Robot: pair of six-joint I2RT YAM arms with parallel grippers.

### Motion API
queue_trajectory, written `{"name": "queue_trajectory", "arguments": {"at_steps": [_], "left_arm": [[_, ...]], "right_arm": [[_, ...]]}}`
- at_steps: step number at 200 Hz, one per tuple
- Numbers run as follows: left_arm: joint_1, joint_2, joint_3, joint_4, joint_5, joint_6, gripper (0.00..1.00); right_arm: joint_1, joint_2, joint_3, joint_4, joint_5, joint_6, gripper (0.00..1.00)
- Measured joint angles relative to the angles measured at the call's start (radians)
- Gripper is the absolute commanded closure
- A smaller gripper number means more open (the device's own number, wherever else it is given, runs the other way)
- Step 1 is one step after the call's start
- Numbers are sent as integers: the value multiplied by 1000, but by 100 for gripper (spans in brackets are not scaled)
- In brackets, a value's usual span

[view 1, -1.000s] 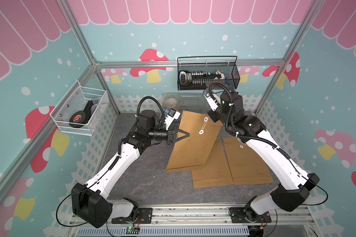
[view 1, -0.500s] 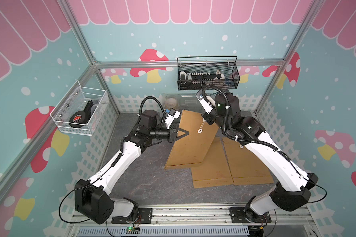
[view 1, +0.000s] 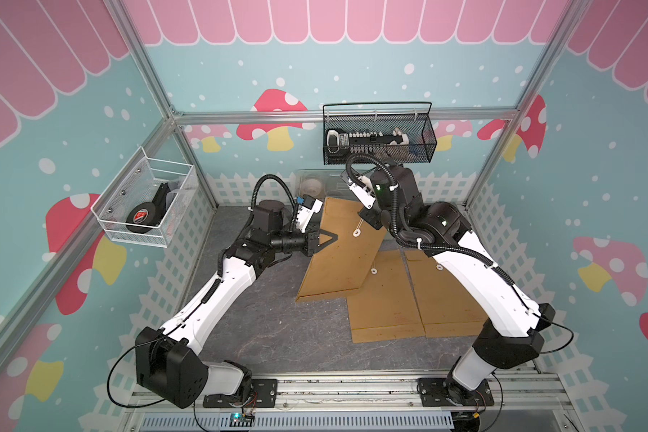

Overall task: Close the mouth of the file bag
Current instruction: Close the file bag.

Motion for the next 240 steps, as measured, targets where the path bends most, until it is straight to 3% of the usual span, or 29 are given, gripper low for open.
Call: {"name": "queue_trajectory", "arguments": {"at_steps": [42, 81, 132, 178, 240], "left_arm": [[-1, -9, 0, -14, -9, 7, 100], [-1, -19, 0, -26, -15, 6, 100], [5, -43, 0, -2, -15, -24, 100], [16, -45, -1, 66, -7, -81, 100], [21, -60, -1, 103, -3, -130, 100]], "right_arm": [[-2, 85, 126, -75, -142, 81, 100], [-23, 100, 116, -90, -282, 182, 100], [-35, -45, -239, 106, -439, 327, 100], [-34, -187, -565, 389, -472, 439, 98], [-46, -262, -779, 690, -475, 519, 88]]}}
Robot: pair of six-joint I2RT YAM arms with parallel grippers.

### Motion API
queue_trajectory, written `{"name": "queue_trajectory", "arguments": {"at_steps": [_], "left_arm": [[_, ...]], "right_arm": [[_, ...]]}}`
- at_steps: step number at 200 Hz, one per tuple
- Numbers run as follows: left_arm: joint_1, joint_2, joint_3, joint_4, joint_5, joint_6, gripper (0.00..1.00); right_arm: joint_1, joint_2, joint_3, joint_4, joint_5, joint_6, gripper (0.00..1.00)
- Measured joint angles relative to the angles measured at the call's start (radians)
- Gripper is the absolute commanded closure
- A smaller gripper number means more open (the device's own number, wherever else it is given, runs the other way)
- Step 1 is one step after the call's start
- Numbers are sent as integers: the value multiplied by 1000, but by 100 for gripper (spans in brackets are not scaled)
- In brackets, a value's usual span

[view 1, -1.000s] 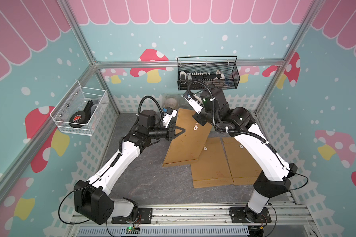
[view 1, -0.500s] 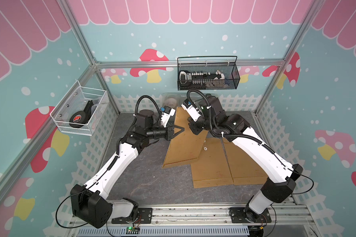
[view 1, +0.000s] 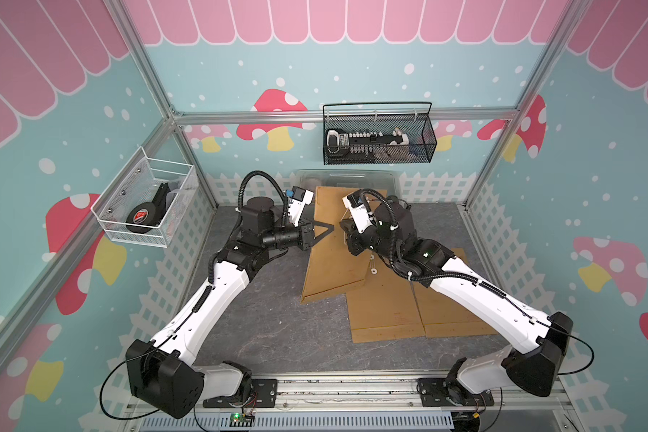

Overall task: Close the mouth of the file bag
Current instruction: Close the file bag.

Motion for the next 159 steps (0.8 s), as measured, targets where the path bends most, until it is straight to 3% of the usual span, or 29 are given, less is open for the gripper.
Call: {"name": "queue_trajectory", "arguments": {"at_steps": [51, 159], "left_arm": [[5, -6, 0, 8, 0, -21, 100], [5, -11, 41, 26, 23, -58, 100]], "right_arm": [[-34, -7, -76, 134, -27, 37, 82], [-60, -24, -217, 380, -90, 91, 80]]}}
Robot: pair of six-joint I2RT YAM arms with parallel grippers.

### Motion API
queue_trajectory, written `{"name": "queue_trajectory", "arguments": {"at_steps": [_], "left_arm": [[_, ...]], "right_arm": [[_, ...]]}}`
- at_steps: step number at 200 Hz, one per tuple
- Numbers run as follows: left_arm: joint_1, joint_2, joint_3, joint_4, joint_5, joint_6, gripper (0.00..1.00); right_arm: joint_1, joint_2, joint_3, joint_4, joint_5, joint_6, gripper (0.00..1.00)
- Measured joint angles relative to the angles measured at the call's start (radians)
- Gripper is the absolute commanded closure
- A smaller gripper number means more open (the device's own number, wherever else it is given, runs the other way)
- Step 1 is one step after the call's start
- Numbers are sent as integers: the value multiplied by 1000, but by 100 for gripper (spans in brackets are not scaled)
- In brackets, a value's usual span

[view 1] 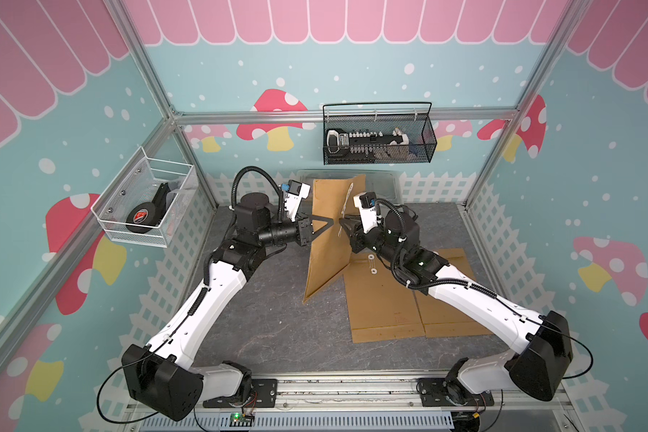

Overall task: Close the mouth of the file bag
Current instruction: Close the file bag.

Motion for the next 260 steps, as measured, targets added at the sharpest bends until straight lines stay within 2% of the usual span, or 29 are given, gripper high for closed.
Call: {"name": "queue_trajectory", "arguments": {"at_steps": [27, 61, 110, 260], "left_arm": [[0, 0, 6, 4, 3, -3, 100], [0, -2, 11, 4, 4, -10, 100], [1, -2, 21, 4, 4, -10, 100], [39, -6, 24, 8, 51, -10, 100]], "right_arm": [[0, 0, -14, 39, -7, 11, 81], [0, 0, -39, 76, -14, 31, 94], [-1, -11, -50, 93, -37, 54, 100], [-79, -92, -72, -5, -92, 64, 100]]}}
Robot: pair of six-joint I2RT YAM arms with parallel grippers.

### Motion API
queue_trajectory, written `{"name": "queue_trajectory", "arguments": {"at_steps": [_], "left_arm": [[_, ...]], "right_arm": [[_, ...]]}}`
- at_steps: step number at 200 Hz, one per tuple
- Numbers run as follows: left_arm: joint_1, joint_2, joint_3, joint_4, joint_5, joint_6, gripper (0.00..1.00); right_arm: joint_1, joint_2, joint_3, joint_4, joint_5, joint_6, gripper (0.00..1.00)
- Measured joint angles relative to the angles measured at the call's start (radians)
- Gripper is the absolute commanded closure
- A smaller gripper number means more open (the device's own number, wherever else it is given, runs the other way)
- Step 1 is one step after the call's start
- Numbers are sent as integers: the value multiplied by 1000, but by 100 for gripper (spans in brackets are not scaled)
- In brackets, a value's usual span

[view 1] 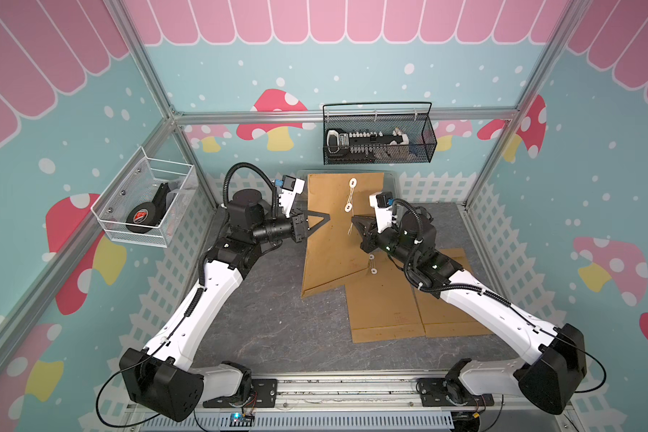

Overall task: Close the mouth of the file bag
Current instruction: Close the file bag.

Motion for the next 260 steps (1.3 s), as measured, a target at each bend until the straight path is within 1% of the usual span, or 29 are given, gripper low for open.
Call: {"name": "queue_trajectory", "arguments": {"at_steps": [48, 78, 99, 137, 169, 208, 260], "left_arm": [[1, -1, 4, -29, 22, 24, 100], [3, -2, 11, -35, 26, 35, 100], [5, -6, 11, -36, 32, 44, 100], [6, -22, 11, -54, 44, 73, 100], [6, -27, 11, -65, 57, 87, 100], [4, -29, 11, -72, 79, 99, 100], [-3, -34, 11, -84, 93, 126, 100]], "right_arm": [[-51, -20, 11, -79, -38, -18, 100], [-52, -20, 43, -131, -77, -21, 100], [-58, -20, 87, -203, -73, -28, 100], [-105, -20, 216, -381, -31, -60, 100], [-130, -10, 360, -541, 0, -98, 100], [-131, 67, 543, -693, 24, -131, 100], [-131, 162, 695, -866, 86, -160, 100]]}}
